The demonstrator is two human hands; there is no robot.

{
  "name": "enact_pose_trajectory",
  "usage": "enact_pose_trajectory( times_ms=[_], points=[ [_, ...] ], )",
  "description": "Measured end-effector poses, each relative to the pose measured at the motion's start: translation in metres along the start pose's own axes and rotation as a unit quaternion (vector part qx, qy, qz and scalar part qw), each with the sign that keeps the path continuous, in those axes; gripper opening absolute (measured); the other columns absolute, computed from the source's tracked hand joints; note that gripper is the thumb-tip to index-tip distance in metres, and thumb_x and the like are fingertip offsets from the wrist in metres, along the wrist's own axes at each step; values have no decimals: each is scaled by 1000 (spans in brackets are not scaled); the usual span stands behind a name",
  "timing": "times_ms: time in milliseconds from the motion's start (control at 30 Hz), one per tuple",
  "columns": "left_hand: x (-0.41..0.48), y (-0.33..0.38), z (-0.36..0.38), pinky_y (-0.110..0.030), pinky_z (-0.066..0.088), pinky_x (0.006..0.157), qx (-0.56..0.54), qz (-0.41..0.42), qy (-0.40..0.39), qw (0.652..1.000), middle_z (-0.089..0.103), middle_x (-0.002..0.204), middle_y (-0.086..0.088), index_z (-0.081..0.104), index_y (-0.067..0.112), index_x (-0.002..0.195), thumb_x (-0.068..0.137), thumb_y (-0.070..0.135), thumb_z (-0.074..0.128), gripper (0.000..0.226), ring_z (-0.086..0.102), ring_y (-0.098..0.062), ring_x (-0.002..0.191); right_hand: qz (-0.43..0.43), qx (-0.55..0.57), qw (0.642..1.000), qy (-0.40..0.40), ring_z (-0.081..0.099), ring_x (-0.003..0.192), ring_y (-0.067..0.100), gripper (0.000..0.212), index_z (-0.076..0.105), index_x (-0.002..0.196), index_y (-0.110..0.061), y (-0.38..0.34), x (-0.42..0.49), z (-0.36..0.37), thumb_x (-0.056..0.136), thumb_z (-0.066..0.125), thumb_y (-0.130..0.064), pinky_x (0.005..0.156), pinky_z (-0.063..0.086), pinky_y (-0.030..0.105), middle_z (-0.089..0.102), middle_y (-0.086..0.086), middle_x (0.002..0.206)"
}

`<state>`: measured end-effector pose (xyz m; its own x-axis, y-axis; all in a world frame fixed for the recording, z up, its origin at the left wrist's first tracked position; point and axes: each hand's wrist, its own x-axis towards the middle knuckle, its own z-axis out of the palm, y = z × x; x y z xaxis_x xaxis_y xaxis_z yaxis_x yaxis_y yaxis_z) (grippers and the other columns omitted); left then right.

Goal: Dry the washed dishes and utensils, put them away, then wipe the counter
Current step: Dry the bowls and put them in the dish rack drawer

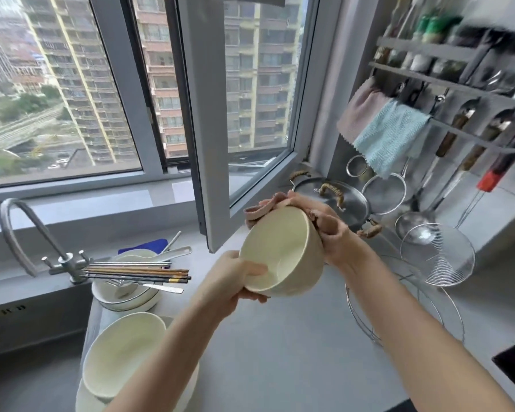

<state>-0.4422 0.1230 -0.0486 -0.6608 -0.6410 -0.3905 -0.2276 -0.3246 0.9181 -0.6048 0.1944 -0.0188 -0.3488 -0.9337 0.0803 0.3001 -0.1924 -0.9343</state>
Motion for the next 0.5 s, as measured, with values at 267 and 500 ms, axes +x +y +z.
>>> enact_pose_trajectory(
  times_ms=[267,500],
  points=[
    [15,-4,28,-28,38,36,-43,171,238,955,56,64,-9,58,-1,78,71,3,50,11,49,-26,45,42,248,950,185,49,82,37,31,62,103,-30,51,-14,32,83,45,-14,64,49,49,47,25,89],
    [-2,-12,42,-24,44,34,4,226,274,935,55,76,-5,54,11,83,86,-4,44,18,58,-32,65,-104,73,949,290,58,58,4,16,54,107,-26,53,-59,60,94,53,-16,74,49,24,59,-10,68]
  ],
)
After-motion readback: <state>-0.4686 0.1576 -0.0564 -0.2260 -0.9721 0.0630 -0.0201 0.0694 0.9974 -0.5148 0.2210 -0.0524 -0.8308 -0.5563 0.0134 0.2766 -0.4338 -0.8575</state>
